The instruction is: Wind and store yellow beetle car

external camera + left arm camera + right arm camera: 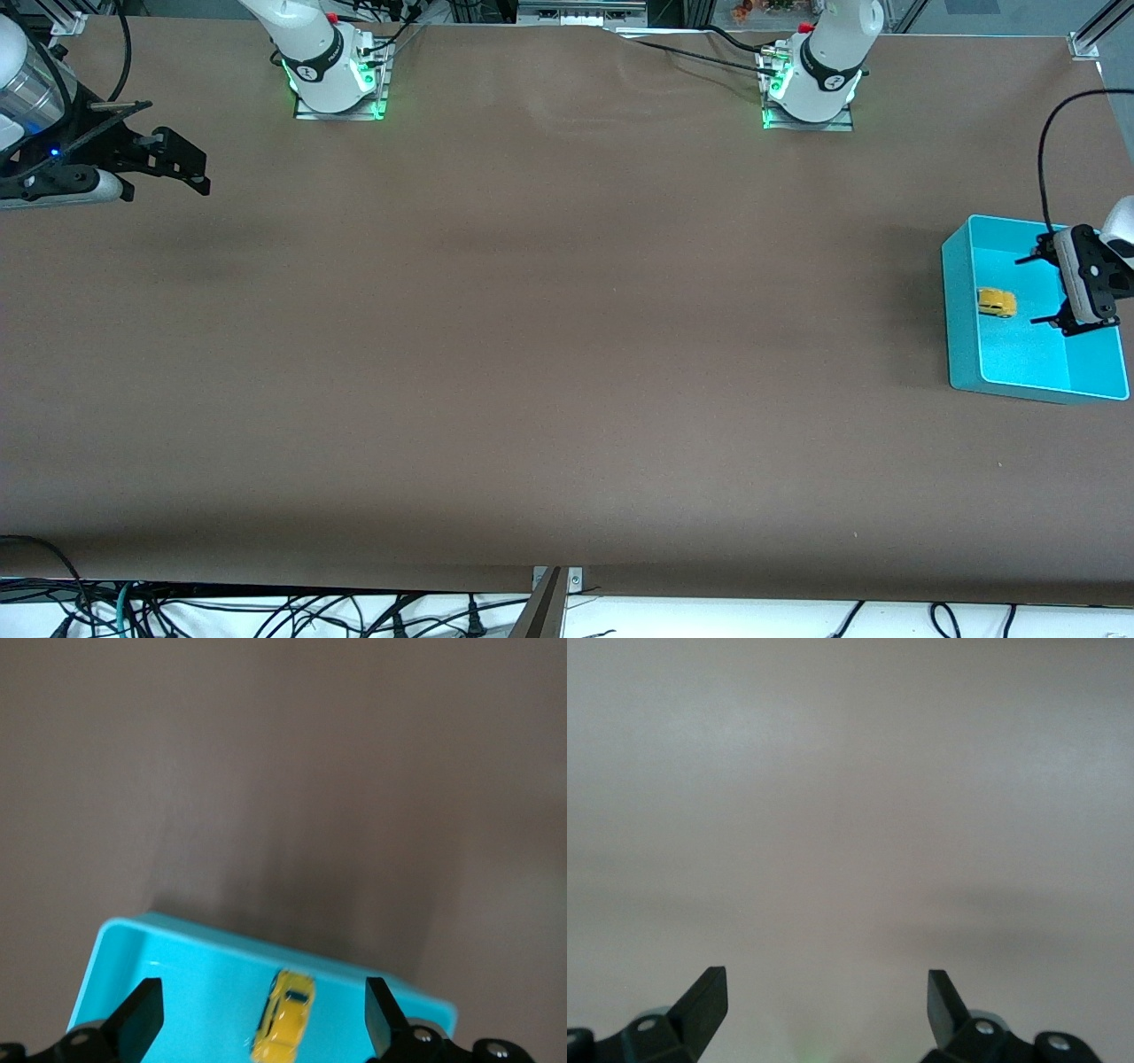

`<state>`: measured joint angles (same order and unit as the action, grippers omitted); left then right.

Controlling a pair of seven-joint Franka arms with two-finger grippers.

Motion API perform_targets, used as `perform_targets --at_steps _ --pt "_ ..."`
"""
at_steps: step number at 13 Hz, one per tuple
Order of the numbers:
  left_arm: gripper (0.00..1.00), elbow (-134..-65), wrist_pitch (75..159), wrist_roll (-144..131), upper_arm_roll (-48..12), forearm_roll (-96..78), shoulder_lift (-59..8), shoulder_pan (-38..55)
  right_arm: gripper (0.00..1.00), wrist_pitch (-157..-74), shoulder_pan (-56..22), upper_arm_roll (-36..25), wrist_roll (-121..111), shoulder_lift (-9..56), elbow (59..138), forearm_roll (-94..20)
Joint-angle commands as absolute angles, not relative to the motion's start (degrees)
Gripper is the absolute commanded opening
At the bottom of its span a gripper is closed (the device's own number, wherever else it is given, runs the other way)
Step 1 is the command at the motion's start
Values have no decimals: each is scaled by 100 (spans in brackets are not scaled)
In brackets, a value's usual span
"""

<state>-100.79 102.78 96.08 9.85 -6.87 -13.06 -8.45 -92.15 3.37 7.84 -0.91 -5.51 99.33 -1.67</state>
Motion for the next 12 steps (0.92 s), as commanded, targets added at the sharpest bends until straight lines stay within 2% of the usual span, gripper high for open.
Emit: perform_targets --at_steps 1,5,8,12 --pt "100 -9512 9600 8241 967 -887 -1169 -214 100 -9185 290 756 -79 -536 9870 -158" --pt "100 -9360 9448 6368 923 -1020 -915 420 100 -9202 290 747 -79 -536 9879 -158" --pt "100 -9352 9457 4323 371 -1002 -686 510 100 -9202 299 747 -88 -536 9879 -158" --pt "100 -9325 9318 1508 79 -950 -431 545 100 -9202 290 747 -79 -536 9879 -158"
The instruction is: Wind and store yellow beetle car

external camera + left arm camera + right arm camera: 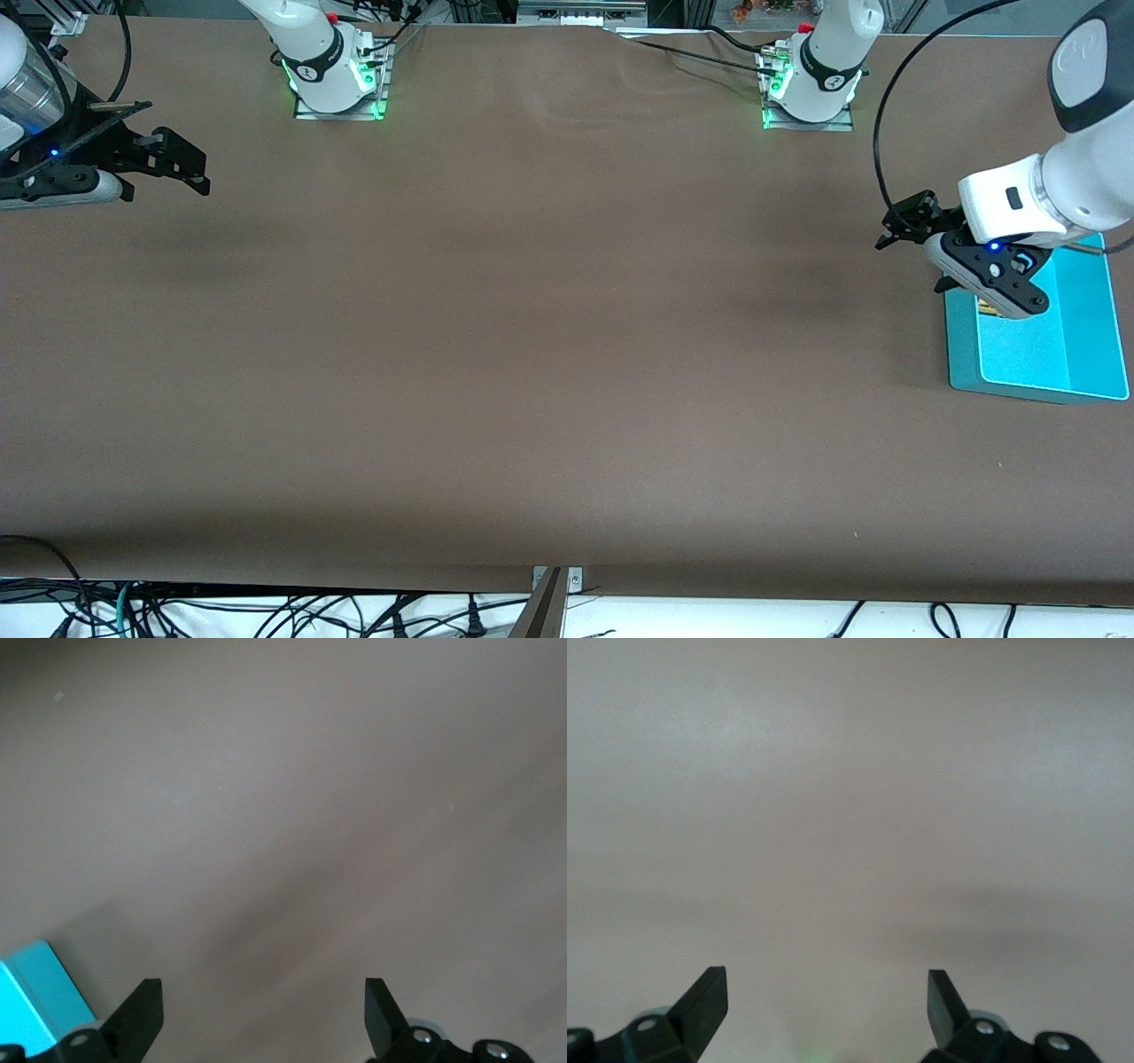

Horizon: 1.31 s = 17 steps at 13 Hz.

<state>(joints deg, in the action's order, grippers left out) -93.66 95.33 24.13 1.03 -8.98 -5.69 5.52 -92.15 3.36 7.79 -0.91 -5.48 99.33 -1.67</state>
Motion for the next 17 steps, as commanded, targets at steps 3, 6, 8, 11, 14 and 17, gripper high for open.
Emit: perform_targets --at_steps 3,6,8,11,14,17 --pt "100 -8869 8729 695 44 -801 -466 641 100 -9202 290 747 -79 -527 9879 -167" --pt "100 -8526 8411 677 70 -317 -448 677 100 -9193 299 747 -79 -527 9879 -184" --pt "100 -8517 8385 616 53 -124 -431 677 100 -9193 290 747 -79 -536 9879 -193" --pt "100 -8508 8192 -349 70 -70 -360 633 100 -9202 299 747 -79 -536 9879 -193" --pt "100 -8508 8191 -246 114 -150 -422 519 100 -9202 299 747 -88 -527 9879 -193" --pt "100 -8508 8191 -246 105 -158 -422 519 100 -9202 290 747 -79 -527 9879 -193"
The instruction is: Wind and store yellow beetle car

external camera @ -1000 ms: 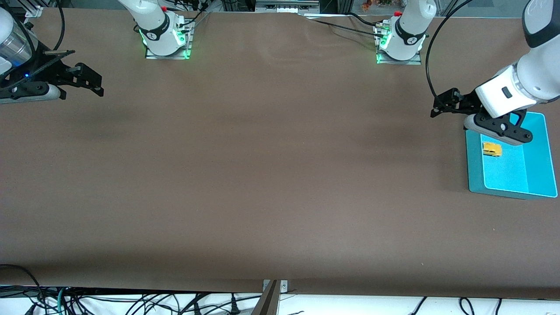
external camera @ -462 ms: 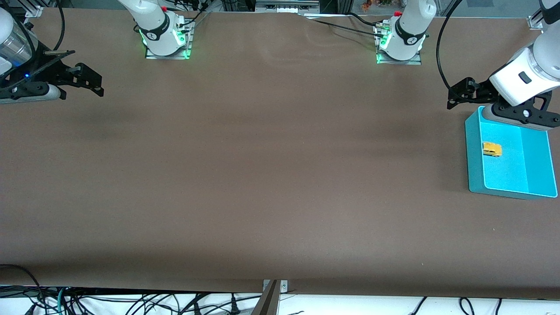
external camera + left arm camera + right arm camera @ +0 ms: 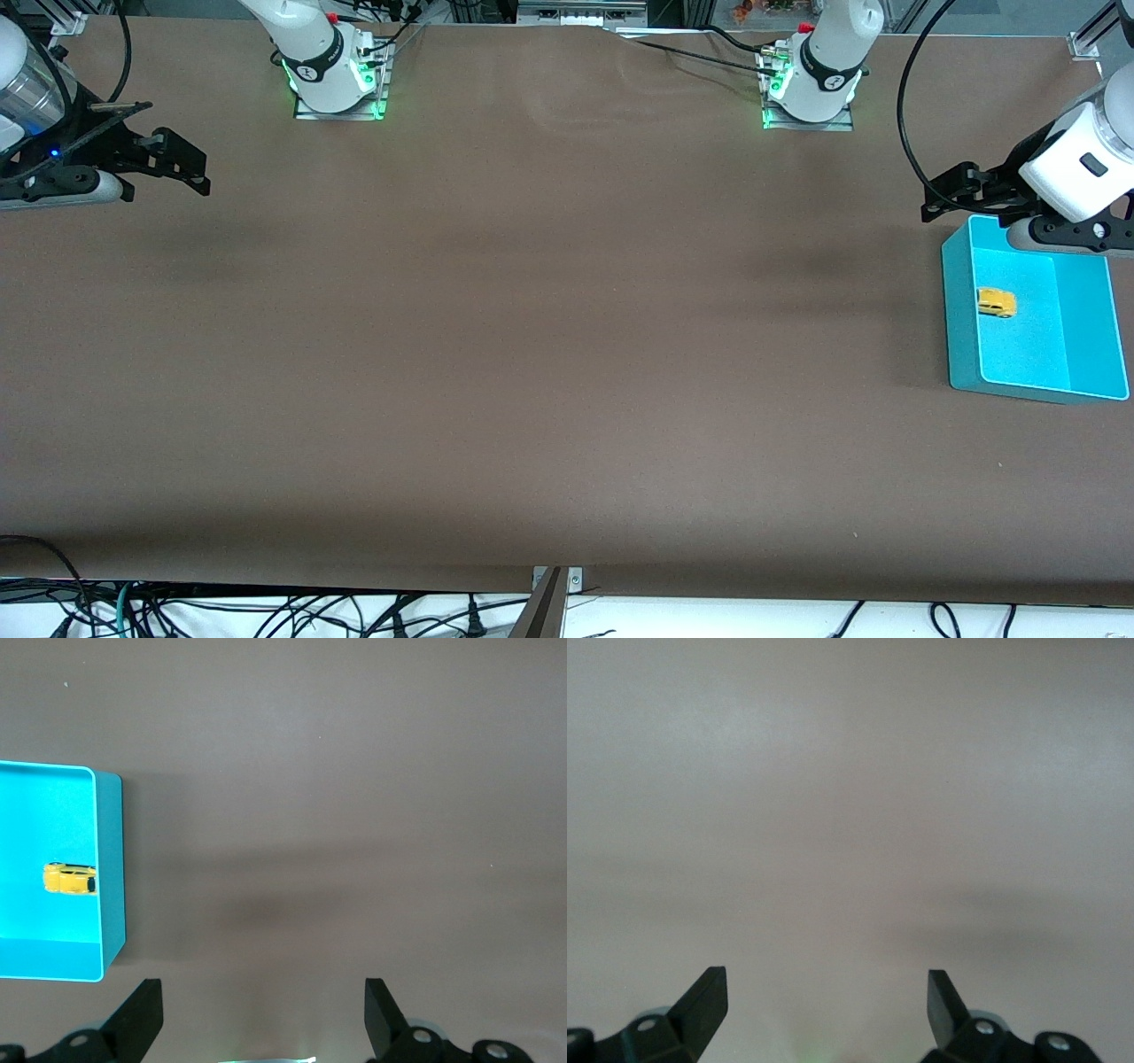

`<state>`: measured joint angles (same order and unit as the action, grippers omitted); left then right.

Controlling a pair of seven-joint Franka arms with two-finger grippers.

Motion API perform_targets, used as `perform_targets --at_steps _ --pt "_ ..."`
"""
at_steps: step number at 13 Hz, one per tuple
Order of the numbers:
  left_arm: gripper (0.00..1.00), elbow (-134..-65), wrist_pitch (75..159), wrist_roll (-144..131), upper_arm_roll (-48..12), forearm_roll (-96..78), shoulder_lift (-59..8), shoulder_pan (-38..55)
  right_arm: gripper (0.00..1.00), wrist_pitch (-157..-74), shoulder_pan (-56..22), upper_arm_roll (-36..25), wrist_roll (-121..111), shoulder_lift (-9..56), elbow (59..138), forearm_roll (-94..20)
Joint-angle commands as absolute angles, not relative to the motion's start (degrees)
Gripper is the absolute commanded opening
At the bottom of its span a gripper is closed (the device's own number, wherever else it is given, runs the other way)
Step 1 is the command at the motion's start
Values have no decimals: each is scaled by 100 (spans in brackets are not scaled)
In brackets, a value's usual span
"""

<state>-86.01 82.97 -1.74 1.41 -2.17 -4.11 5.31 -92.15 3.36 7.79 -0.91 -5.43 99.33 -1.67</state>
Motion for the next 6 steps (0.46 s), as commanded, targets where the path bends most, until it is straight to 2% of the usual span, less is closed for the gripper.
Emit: perform_targets --at_steps 1,6 --pt "100 -8508 8191 -246 105 -158 -422 519 100 -9202 290 747 -88 -527 9879 -193" --pt "100 -8508 8191 -263 105 -158 -439 527 100 -9185 290 747 -79 -536 9888 -193"
